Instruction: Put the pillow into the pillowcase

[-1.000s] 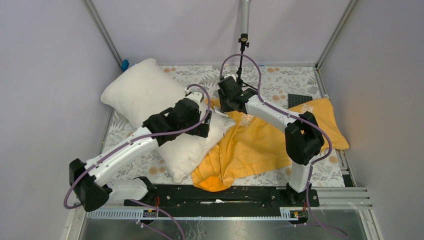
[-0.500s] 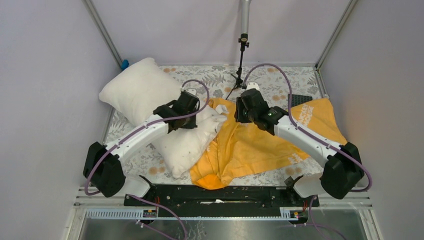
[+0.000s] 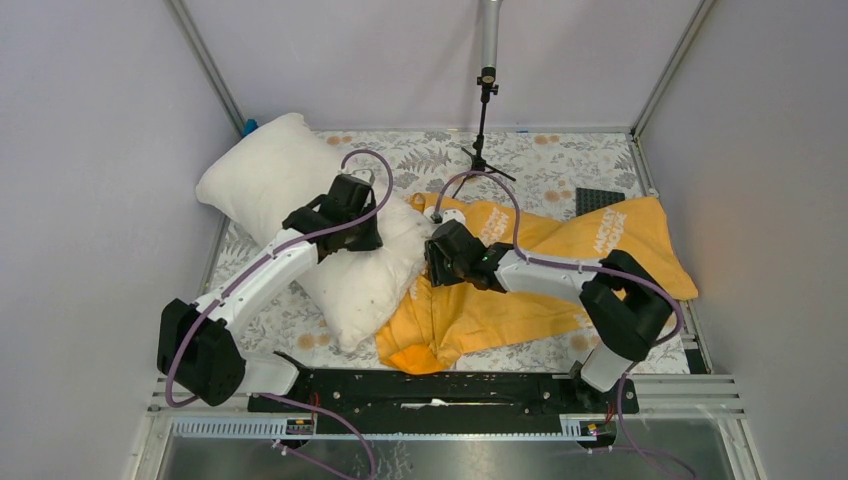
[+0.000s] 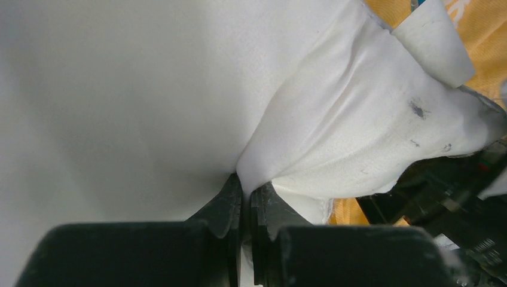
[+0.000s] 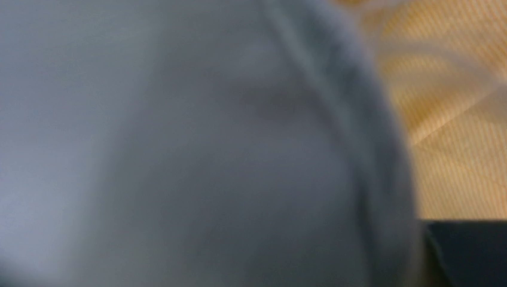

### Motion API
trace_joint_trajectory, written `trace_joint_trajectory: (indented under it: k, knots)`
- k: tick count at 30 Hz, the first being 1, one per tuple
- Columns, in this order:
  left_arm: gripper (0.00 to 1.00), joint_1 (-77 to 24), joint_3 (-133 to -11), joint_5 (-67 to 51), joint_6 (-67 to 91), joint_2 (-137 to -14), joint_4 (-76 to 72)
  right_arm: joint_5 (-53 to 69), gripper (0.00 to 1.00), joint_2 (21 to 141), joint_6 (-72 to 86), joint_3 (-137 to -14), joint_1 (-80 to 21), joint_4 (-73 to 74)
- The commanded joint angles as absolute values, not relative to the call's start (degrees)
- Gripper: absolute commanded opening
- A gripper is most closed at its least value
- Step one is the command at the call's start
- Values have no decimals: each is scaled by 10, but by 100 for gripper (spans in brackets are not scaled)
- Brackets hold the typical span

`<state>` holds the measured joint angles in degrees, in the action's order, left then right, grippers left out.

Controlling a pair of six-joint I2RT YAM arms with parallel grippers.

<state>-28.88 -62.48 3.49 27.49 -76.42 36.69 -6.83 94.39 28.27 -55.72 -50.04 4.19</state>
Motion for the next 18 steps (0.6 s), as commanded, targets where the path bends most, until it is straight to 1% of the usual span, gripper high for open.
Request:
trace_joint_trajectory:
  k: [1, 5, 7, 9, 13, 18]
  knots:
    - [0, -268, -623, 33, 271, -747, 352, -138, 50, 985, 305, -592, -510, -5]
    - [0, -266, -625, 22, 269, -743, 352, -150, 50, 1008, 308, -595, -512, -15]
    - [0, -266, -629, 15, 265, -737, 355, -162, 40, 1019, 307, -607, -512, 11]
    - [0, -266, -633, 12, 262, -725, 361, -186, 24, 1019, 312, -617, -512, 48]
    - [0, -266, -657, 3, 253, -698, 380, -214, 0, 977, 324, -602, -512, 71]
    - [0, -267, -696, -10, 242, -672, 411, -216, 0, 926, 343, -587, -512, 79]
